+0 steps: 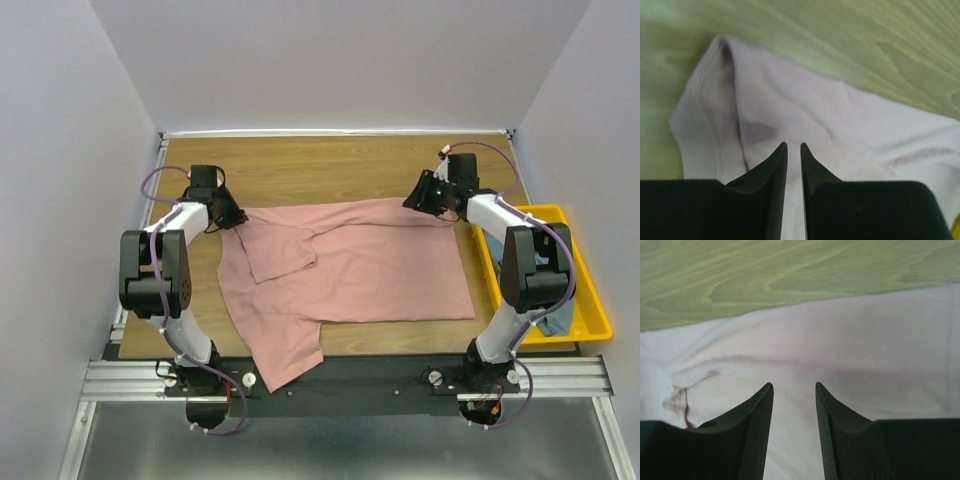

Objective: Fold and stack the t-shirts

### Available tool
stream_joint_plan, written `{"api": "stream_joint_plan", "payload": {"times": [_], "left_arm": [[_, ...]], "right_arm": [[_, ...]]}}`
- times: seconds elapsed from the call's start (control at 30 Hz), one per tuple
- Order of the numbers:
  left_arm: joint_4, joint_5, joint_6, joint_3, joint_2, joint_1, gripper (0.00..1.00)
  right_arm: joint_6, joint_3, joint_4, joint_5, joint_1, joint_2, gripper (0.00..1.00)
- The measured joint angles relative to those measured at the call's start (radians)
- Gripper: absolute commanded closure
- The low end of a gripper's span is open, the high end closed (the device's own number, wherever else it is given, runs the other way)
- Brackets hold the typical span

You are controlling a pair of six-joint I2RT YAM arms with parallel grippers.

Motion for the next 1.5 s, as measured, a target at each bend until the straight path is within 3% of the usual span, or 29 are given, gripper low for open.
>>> {"api": "stream_joint_plan", "payload": {"times": [0.27,0.5,0.8,0.97,1.1,1.27,1.5], "left_arm": [[0.018,-0.029,0.029,0.169,0.188,0.006,0.78],[0.005,-0.048,0.041,0.232,0.269,0.064,0.8],[-0.014,-0.049,0.056,0.389,0.382,0.088,0.8],[-0.027,-0.05,0.068,0.445,0.412,0.093,0.69],[-0.049,-0.071,0.093,0.461,0.408,0.088,0.5],[-0.071,-0.184,0.168,0.458,0.33,0.016,0.48],[-0.048,-0.297,0.332,0.431,0.17,-0.264,0.52]], "right_arm": [[0.093,-0.014,0.056,-0.011,-0.1,0.018,0.54],[0.104,-0.013,0.073,0.015,-0.164,0.147,0.53],[0.093,0.117,0.072,0.063,-0.168,0.239,0.53],[0.055,0.214,0.021,0.103,-0.175,0.283,0.52],[0.05,0.235,-0.015,0.112,-0.181,0.266,0.52],[0.078,0.218,-0.034,0.13,-0.181,0.192,0.52],[0.132,0.131,-0.042,0.187,-0.181,0.103,0.52]]}}
